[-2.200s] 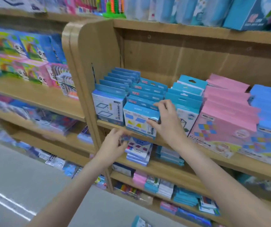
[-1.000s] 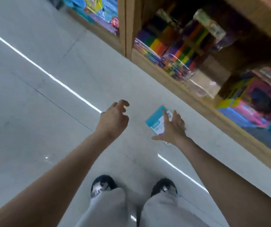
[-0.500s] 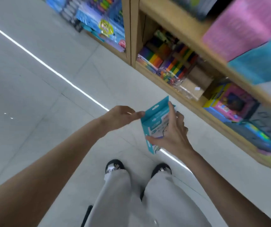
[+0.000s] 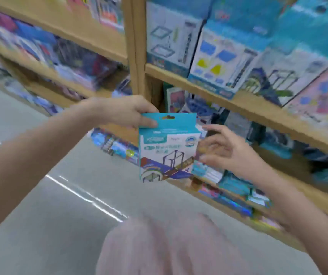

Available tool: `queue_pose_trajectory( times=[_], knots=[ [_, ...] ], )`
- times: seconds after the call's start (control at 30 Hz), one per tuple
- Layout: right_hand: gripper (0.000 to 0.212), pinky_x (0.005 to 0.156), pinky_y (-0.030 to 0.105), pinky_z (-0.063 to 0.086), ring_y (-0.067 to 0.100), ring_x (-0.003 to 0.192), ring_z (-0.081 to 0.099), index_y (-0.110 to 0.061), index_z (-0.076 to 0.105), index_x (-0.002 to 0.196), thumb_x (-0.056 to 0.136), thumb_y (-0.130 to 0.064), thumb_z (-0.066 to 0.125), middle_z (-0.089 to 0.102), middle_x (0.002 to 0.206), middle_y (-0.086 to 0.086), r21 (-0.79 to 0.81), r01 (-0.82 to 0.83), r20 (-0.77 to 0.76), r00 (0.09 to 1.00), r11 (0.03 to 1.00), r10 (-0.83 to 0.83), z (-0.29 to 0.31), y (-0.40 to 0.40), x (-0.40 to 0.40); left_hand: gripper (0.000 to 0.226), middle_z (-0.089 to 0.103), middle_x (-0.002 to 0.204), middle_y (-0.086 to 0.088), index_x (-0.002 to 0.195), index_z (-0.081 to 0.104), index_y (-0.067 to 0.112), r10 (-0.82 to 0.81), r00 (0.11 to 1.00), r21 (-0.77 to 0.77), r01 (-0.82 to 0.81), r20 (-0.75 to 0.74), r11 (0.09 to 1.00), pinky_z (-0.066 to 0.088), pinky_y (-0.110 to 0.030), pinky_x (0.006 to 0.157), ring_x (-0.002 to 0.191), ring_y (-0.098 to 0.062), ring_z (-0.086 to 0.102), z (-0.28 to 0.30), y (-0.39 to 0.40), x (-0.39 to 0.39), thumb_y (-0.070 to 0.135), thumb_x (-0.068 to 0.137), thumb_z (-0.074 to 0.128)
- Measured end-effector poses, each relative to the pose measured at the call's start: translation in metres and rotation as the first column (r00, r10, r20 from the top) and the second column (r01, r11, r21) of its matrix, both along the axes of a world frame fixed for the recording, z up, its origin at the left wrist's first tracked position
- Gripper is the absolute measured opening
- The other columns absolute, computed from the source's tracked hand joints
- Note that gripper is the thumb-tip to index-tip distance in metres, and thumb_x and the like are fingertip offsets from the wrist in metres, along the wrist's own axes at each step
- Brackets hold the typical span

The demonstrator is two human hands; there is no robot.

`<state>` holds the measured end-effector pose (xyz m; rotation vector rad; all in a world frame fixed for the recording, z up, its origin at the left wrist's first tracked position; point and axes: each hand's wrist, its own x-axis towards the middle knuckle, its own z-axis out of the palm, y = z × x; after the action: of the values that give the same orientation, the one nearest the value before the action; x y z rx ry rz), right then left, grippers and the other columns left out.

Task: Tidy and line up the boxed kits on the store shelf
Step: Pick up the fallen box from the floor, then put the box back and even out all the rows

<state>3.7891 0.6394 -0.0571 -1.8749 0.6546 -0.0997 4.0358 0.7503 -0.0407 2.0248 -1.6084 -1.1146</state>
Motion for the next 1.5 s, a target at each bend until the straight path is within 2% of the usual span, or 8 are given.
queue_pose_trajectory(
  times=[0.23, 0.43, 0.57, 0.73, 0.9, 1.17, 1.37, 1.5],
  knots=[
    [0.056, 0.076, 0.022, 0.052, 0.001, 0.087, 0.06, -0.045, 0.042, 0.109, 0.064, -0.037, 0.076, 0.058, 0.103, -0.032, -0.253, 0.147, 0.154, 0.982, 0.956, -0.11, 0.1, -0.027, -0.045, 0.015, 0.068, 0.093, 0.024, 0.099, 0.063, 0.028, -0.261, 0.965, -0.183, 0.254, -0.014, 0.95, 0.051, -0.019, 0.069, 0.086, -0.001, 0.065, 0.114, -0.062, -0.047, 0.021, 0.093, 0.051],
    [0.054, 0.074, 0.028, 0.053, 0.001, 0.085, 0.061, -0.044, 0.045, 0.106, 0.066, -0.034, 0.079, 0.065, 0.096, -0.016, -0.495, 0.162, 0.03, 0.985, 0.853, -0.17, 0.114, -0.069, -0.092, 0.011, 0.064, 0.094, 0.019, 0.093, 0.06, 0.03, -0.409, 0.904, -0.27, 0.427, 0.123, 0.863, 0.046, -0.013, 0.064, 0.084, 0.002, 0.061, 0.12, -0.126, -0.105, 0.025, 0.094, 0.05],
    [0.037, 0.073, 0.03, 0.054, -0.002, 0.085, 0.06, -0.045, 0.042, 0.094, 0.074, -0.038, 0.072, 0.058, 0.097, -0.025, -0.572, 0.178, 0.002, 0.977, 0.801, -0.215, 0.102, -0.099, -0.117, 0.022, 0.067, 0.091, -0.004, 0.098, 0.065, 0.009, -0.297, 0.889, -0.348, 0.417, 0.347, 0.84, 0.044, -0.026, 0.065, 0.078, -0.016, 0.059, 0.096, -0.158, -0.129, 0.024, 0.095, 0.051],
    [0.036, 0.076, 0.03, 0.054, 0.004, 0.09, 0.061, -0.035, 0.041, 0.107, 0.081, -0.035, 0.067, 0.063, 0.109, -0.009, -0.639, 0.228, 0.043, 0.964, 0.735, -0.262, 0.093, -0.127, -0.112, 0.035, 0.062, 0.089, 0.013, 0.097, 0.068, 0.019, 0.034, 0.895, -0.712, 0.329, 0.444, 0.621, 0.044, -0.024, 0.072, 0.084, -0.005, 0.052, 0.092, -0.164, -0.106, 0.039, 0.088, 0.041],
    [0.043, 0.086, 0.02, 0.044, 0.011, 0.108, 0.054, -0.021, 0.044, 0.119, 0.083, -0.03, 0.066, 0.056, 0.121, -0.004, -0.717, 0.216, 0.076, 0.969, 0.663, -0.233, 0.08, -0.14, -0.07, 0.035, 0.059, 0.103, 0.014, 0.105, 0.064, 0.023, 0.185, 0.875, -0.754, 0.257, 0.447, 0.605, 0.039, -0.036, 0.084, 0.099, -0.013, 0.051, 0.096, -0.169, -0.061, 0.04, 0.087, 0.04],
    [0.092, 0.092, 0.046, 0.036, 0.028, 0.108, 0.04, -0.008, 0.045, 0.118, 0.042, -0.04, 0.088, 0.059, 0.115, 0.013, -0.999, 0.033, 0.012, 0.9, 0.04, -0.435, 0.081, -0.149, -0.028, 0.033, 0.061, 0.105, 0.009, 0.1, 0.065, 0.024, 0.152, 0.802, -0.682, 0.37, 0.577, 0.631, 0.022, -0.024, 0.086, 0.102, -0.01, 0.045, 0.084, -0.174, -0.017, 0.04, 0.086, 0.041],
    [0.1, 0.103, 0.054, 0.018, 0.031, 0.123, 0.034, -0.011, 0.043, 0.126, 0.044, -0.053, 0.083, 0.043, 0.126, 0.012, -0.994, -0.033, -0.082, 0.87, 0.109, -0.485, 0.077, -0.146, -0.026, 0.034, 0.06, 0.11, 0.009, 0.111, 0.058, 0.024, 0.059, 0.803, -0.67, 0.451, 0.593, 0.59, 0.028, -0.028, 0.094, 0.106, -0.008, 0.047, 0.074, -0.171, -0.004, 0.043, 0.087, 0.041],
    [0.071, 0.107, 0.049, 0.02, 0.028, 0.124, 0.031, -0.015, 0.043, 0.125, 0.071, -0.06, 0.052, 0.038, 0.129, 0.008, -0.985, 0.094, 0.019, 0.893, 0.146, -0.45, 0.094, -0.141, -0.021, 0.037, 0.058, 0.117, 0.006, 0.114, 0.057, 0.02, 0.145, 0.862, -0.769, 0.343, 0.486, 0.54, 0.027, -0.029, 0.097, 0.111, -0.01, 0.047, 0.076, -0.162, 0.01, 0.042, 0.092, 0.036]
  ],
)
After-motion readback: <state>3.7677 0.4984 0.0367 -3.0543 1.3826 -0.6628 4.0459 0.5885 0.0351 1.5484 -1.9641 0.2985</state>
